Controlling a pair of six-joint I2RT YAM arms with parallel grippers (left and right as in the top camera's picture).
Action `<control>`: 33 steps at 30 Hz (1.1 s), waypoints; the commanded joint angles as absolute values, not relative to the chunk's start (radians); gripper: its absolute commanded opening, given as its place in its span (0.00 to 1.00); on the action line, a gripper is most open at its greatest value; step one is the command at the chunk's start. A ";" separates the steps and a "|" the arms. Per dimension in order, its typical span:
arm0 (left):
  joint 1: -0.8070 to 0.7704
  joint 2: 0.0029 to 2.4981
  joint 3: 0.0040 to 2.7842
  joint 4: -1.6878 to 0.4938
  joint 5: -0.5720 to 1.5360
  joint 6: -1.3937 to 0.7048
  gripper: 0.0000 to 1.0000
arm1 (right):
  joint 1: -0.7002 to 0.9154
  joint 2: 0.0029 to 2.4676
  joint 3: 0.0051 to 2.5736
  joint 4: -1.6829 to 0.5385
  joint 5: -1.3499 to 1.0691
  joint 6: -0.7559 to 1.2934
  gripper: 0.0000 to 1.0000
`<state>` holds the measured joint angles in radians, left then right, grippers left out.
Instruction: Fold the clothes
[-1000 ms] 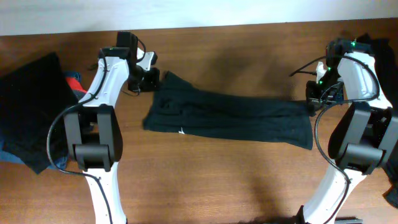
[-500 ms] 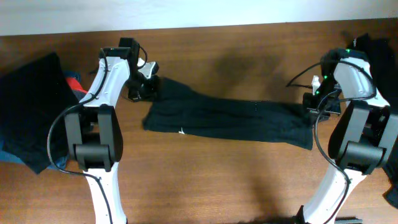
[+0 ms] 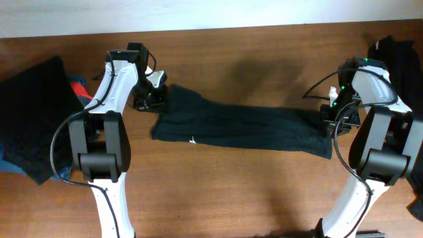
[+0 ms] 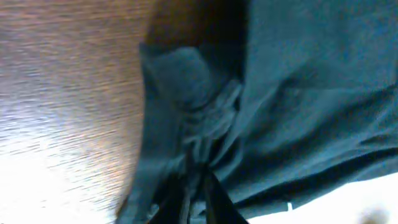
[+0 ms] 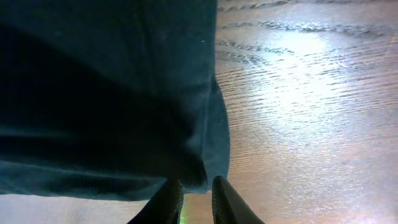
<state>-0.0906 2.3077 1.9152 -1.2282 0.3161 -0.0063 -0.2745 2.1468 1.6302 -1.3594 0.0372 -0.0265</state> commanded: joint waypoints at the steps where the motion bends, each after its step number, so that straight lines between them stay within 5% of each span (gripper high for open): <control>1: -0.091 2.277 1.925 -1.230 0.256 0.004 0.29 | -0.282 2.131 1.625 -1.354 0.066 -0.021 0.22; 3: -0.091 2.277 1.925 -1.230 0.257 0.004 0.37 | -0.282 2.131 1.625 -1.349 0.066 -0.020 0.23; 33: -0.171 2.388 2.114 -0.916 0.264 0.004 0.38 | -0.282 2.120 1.779 -1.379 -0.018 -0.021 0.27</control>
<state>-0.1776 2.3318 2.1017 -0.9035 0.2680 -0.0006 -0.2745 2.1452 1.7626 -1.3800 -0.0040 -0.0265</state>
